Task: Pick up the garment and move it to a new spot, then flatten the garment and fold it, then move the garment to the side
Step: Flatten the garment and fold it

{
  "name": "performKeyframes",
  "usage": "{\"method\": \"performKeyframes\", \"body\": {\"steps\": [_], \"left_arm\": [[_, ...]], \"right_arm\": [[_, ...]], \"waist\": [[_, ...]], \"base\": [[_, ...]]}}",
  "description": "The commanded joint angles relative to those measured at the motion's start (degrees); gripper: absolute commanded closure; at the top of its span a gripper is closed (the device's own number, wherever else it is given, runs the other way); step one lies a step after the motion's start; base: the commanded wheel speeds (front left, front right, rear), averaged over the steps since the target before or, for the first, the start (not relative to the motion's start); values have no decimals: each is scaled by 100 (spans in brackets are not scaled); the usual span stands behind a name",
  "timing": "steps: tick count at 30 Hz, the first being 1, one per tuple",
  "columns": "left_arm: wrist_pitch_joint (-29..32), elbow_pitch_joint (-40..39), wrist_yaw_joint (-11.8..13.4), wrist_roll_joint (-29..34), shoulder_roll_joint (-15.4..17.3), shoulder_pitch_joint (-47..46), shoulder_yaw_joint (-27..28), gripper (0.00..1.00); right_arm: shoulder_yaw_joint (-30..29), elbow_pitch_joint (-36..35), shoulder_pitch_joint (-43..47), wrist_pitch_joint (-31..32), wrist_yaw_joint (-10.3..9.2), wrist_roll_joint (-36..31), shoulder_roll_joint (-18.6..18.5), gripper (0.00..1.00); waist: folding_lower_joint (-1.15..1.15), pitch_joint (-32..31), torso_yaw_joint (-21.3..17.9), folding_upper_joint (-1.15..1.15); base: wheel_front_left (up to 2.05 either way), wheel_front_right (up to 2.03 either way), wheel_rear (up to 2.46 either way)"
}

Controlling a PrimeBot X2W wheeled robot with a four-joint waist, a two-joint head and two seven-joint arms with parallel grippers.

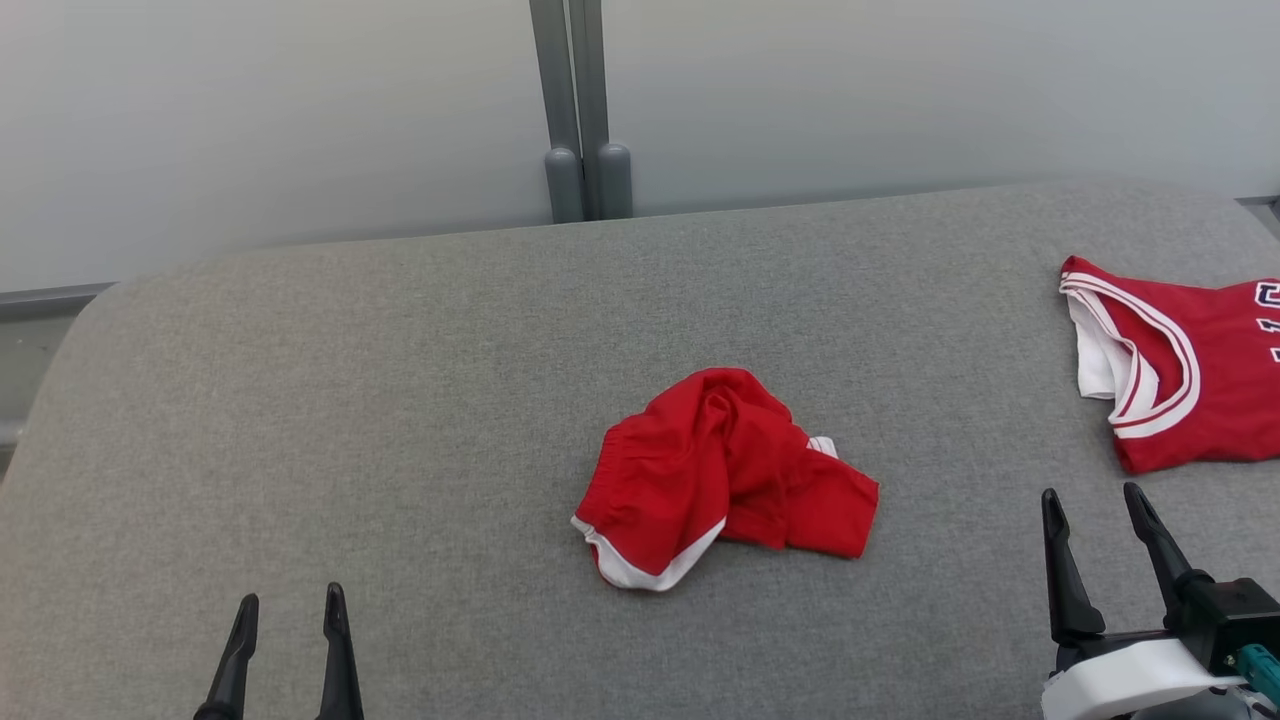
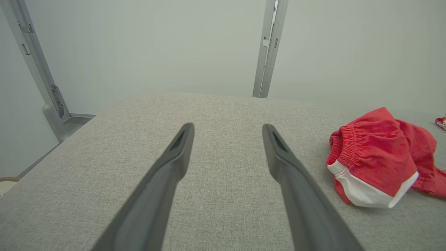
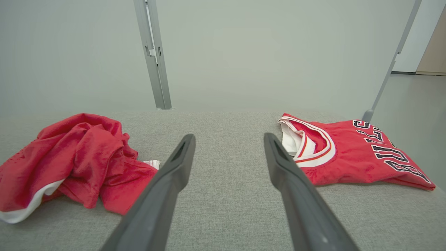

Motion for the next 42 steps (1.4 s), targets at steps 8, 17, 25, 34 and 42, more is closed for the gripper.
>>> {"method": "performKeyframes", "body": {"steps": [8, 17, 25, 34, 42], "left_arm": [[-15, 40, -19, -28, -12, -40, 43, 0], [-16, 62, -116, 46, -11, -256, -118, 0], [387, 1407, -437, 87, 161, -1441, -1522, 0], [864, 2572, -442, -794, 596, -2551, -2497, 0], [914, 2863, -440, -1524, 1010, -2867, -3138, 27]], "right_arm": [[-7, 19, -14, -17, -2, 18, -31, 0], [52, 36, -89, -17, -1, 47, -41, 0], [250, 64, -320, -17, -2, 73, -39, 0], [319, 147, -415, -17, -1, 99, 28, 0], [252, 167, -465, -17, -1, 118, 49, 0]], "waist": [[0, 10, 13, 0], [0, 110, -66, 0], [0, 394, -410, 0], [0, 575, -883, 0], [0, 597, -986, 0]], "base": [[0, 0, 0], [0, 0, 0], [0, 0, 0], [0, 0, 0], [0, 0, 0]]}}
